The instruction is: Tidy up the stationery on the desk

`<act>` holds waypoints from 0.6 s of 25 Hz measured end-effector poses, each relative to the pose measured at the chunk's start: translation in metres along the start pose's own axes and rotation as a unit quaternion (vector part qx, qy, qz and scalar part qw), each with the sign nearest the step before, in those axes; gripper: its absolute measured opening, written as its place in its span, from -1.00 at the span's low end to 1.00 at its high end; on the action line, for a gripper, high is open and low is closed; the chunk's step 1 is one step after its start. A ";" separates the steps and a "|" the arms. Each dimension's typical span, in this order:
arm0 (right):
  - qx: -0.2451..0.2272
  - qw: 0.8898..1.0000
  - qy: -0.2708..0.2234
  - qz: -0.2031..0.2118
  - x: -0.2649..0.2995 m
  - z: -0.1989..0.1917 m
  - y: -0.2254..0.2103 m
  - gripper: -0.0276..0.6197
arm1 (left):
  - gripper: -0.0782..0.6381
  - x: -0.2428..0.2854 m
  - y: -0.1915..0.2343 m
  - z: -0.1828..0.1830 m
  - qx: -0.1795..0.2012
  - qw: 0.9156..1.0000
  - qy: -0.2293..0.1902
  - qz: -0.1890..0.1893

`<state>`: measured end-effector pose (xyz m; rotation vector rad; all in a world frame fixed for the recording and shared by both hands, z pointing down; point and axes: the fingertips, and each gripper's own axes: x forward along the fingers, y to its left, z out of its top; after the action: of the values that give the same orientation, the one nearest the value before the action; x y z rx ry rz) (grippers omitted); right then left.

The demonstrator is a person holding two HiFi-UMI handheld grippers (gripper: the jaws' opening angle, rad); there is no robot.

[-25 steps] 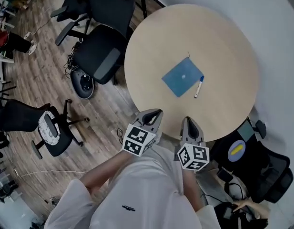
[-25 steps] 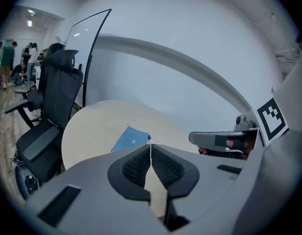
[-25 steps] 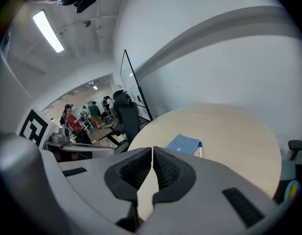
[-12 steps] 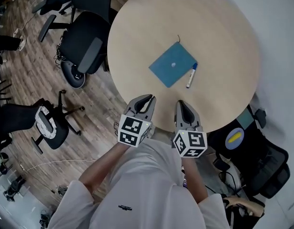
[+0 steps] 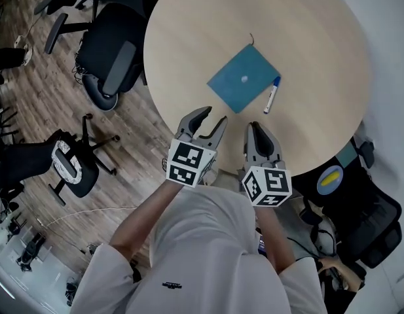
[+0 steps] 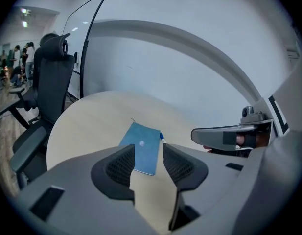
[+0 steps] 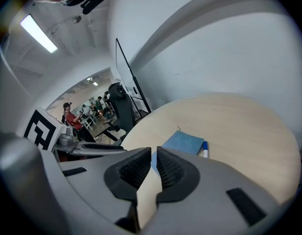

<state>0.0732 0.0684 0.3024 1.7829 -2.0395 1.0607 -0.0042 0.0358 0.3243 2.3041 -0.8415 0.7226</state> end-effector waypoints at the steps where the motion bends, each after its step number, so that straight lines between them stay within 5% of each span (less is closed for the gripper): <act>1: 0.002 1.000 0.002 -0.002 0.004 -0.001 -0.001 -0.80 | -0.28 0.004 0.004 0.000 0.003 1.000 -0.001 0.000; 15: 0.033 0.999 0.030 -0.024 0.063 -0.039 -0.030 -0.80 | -0.11 0.065 0.050 -0.016 0.010 1.000 0.014 -0.016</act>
<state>0.0754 0.0455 0.3787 1.8000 -1.9381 1.1648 -0.0011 -0.0106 0.3939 2.3132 -0.7874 0.7512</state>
